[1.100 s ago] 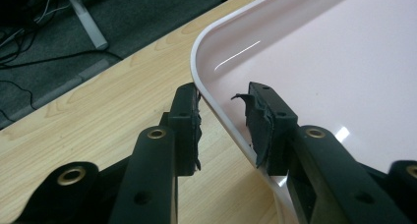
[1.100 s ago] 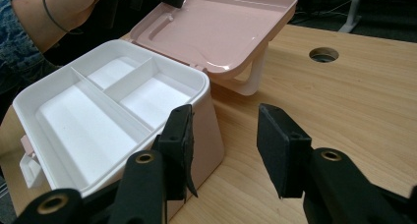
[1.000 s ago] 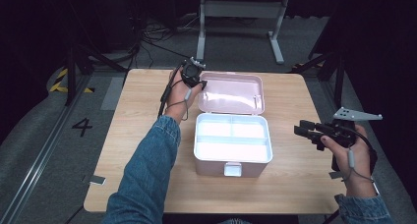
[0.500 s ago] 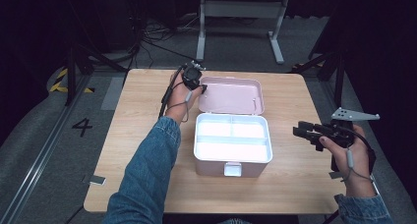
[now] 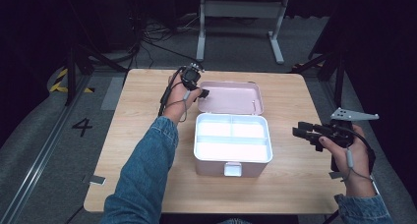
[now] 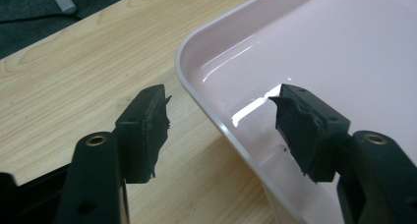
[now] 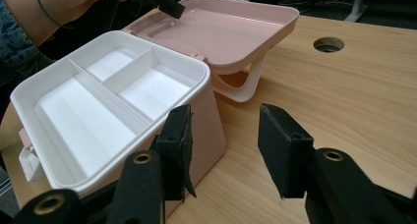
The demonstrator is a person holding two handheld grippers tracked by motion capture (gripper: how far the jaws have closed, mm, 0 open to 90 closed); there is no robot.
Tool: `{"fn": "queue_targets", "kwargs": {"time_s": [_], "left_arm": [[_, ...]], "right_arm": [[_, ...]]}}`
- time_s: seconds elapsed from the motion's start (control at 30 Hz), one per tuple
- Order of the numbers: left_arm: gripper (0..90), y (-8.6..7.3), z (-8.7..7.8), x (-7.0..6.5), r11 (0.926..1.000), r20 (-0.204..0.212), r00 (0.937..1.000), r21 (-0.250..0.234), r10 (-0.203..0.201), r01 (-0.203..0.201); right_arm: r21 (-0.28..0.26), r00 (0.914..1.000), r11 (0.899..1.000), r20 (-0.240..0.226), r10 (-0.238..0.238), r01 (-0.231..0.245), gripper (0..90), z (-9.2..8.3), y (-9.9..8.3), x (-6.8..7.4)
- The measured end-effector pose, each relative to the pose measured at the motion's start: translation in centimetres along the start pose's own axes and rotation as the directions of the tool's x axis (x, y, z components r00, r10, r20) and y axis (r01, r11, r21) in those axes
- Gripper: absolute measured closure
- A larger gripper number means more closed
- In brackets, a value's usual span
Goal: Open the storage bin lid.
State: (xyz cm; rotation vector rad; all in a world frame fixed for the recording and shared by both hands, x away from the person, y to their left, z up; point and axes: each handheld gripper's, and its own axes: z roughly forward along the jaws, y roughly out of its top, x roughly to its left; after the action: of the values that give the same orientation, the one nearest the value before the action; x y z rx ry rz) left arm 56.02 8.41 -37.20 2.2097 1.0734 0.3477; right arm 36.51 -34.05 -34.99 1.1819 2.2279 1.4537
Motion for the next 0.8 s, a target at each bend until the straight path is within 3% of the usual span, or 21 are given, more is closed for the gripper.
{"fn": "queue_targets", "kwargs": {"time_s": [0.07,0.3,0.5,0.7,0.8], "left_arm": [[33.3,0.3,-1.0,-0.4,0.999,0.003,0.9998,-0.04,0.021,-0.021],[31.7,0.6,-4.0,-2.1,0.9915,0.04,0.9962,-0.108,0.077,-0.073],[29.8,0.6,-8.0,-4.2,0.979,0.089,0.9843,-0.15,0.152,-0.138],[28.0,-0.4,-12.5,-5.8,0.9616,0.095,0.9721,-0.195,0.214,-0.193],[27.7,-1.6,-14.3,-5.9,0.9565,0.09,0.9717,-0.217,0.219,-0.195]], "right_arm": [[0.003,1.0,1.0,-0.002,0.005,-0.005,57.2,0.0,0.0,0.0],[0.009,1.0,1.0,-0.004,0.006,-0.006,56.8,0.2,-0.1,0.0],[0.018,0.9999,1.0,-0.008,0.006,-0.006,55.8,0.7,0.1,-0.2],[0.026,0.9997,1.0,-0.024,-0.001,0.002,54.8,1.4,0.6,-0.3],[0.032,0.9996,0.999,-0.027,0.004,-0.004,54.6,1.5,0.6,-0.5]]}}
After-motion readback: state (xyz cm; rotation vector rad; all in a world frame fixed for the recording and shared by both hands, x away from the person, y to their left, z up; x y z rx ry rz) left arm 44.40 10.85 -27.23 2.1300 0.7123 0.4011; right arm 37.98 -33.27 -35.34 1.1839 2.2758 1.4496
